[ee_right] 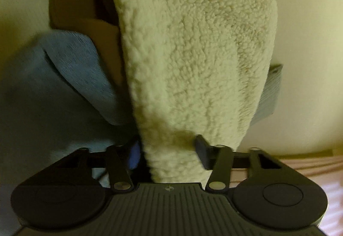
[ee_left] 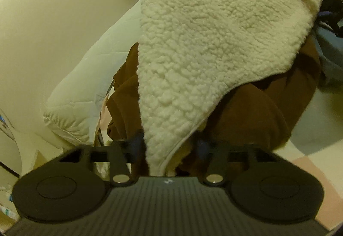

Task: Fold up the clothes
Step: 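Grasp the cream fleece vest with the right tool while the left tool grasps it too, then lift the fleece vest off the pile with both tools and carry it over the quilt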

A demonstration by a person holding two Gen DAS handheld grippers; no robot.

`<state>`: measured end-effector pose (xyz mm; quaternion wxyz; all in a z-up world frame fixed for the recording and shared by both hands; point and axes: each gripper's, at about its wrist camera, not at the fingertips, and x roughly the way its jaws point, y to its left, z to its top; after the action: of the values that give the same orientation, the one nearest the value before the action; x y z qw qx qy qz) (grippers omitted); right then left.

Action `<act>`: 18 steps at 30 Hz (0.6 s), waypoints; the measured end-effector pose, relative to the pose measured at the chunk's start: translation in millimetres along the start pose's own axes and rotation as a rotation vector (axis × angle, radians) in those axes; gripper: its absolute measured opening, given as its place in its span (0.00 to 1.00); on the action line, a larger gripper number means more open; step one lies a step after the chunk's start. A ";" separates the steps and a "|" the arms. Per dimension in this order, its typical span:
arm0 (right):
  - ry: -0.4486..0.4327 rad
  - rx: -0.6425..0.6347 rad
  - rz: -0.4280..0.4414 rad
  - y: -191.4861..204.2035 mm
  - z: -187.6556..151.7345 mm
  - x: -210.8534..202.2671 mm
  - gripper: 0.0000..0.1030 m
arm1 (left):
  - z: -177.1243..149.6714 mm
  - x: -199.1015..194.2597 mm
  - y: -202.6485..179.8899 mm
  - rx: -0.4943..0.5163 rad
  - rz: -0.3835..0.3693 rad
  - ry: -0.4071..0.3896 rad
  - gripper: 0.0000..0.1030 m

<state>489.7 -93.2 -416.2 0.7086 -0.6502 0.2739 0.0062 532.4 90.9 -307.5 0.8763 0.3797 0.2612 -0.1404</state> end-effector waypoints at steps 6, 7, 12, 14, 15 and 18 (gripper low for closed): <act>-0.072 0.173 0.043 -60.9 -22.1 -32.5 0.07 | 18.3 -20.4 39.2 -0.154 -0.036 -0.010 0.10; -0.079 0.227 0.029 -79.0 -28.4 -46.5 0.07 | 22.9 -27.7 48.3 -0.185 -0.039 -0.020 0.10; -0.076 0.561 0.000 -172.0 -73.0 -112.7 0.06 | 64.7 -83.2 97.5 -0.315 -0.024 -0.151 0.09; -0.080 0.654 -0.021 -203.6 -93.9 -144.0 0.06 | 88.2 -113.1 114.4 -0.345 -0.008 -0.232 0.09; -0.087 0.695 -0.030 -217.5 -104.3 -161.3 0.06 | 99.4 -127.1 120.6 -0.356 0.001 -0.271 0.09; -0.107 0.811 -0.022 -250.9 -134.6 -211.1 0.06 | 137.6 -170.6 137.9 -0.387 0.015 -0.391 0.09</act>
<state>350.7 -183.1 -102.7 0.9208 -0.3199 0.2099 -0.0759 501.4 90.1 -50.4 0.9673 0.1730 0.1062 -0.1519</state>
